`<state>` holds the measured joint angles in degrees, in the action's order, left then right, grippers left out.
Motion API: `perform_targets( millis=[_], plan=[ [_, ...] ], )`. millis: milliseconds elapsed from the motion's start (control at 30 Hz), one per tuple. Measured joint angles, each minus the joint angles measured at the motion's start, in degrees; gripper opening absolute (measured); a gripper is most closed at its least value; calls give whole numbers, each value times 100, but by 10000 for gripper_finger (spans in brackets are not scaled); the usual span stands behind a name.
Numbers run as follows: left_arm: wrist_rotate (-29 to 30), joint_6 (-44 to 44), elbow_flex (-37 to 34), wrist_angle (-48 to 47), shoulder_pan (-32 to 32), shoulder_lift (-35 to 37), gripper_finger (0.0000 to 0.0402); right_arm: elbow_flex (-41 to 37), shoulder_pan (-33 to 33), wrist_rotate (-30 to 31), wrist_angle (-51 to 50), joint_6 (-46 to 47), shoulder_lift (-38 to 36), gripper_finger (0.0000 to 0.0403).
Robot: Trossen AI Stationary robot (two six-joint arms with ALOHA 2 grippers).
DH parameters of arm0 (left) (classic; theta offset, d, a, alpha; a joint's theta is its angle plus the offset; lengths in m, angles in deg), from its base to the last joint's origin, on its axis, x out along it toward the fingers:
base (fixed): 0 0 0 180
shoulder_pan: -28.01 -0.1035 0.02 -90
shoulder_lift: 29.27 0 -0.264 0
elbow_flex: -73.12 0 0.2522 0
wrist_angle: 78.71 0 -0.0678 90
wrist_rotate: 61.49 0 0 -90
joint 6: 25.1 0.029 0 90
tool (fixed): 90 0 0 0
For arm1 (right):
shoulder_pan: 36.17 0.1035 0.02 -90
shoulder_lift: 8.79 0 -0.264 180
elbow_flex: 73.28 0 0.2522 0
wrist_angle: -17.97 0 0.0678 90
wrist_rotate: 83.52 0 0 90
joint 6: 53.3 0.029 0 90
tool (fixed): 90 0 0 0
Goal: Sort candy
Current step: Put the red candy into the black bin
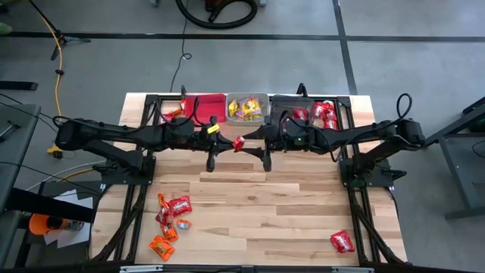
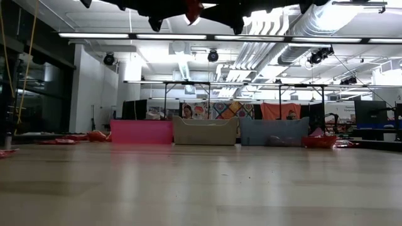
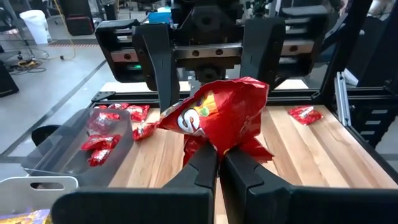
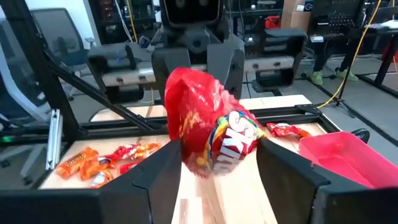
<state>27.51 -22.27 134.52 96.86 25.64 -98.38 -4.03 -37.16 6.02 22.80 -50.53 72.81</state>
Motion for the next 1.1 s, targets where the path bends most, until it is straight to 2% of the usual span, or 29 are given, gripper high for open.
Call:
perform_targets(
  millis=[333,533,700,900,1100],
  plan=[
    [7,37,1,254,2,-332,0,-9,4,-64,-90,128,4,102],
    [34,43,-3,213,0,-314,16,-7,4,-86,-236,94,-6,14],
    [33,42,-3,220,0,-314,54,-7,4,-78,-240,66,-7,13],
    [3,-60,-3,116,2,-203,123,-4,-20,-60,-264,37,-52,6],
    [318,-83,3,-1149,-2,414,186,-4,-190,-73,-928,-173,-498,3]
  ],
)
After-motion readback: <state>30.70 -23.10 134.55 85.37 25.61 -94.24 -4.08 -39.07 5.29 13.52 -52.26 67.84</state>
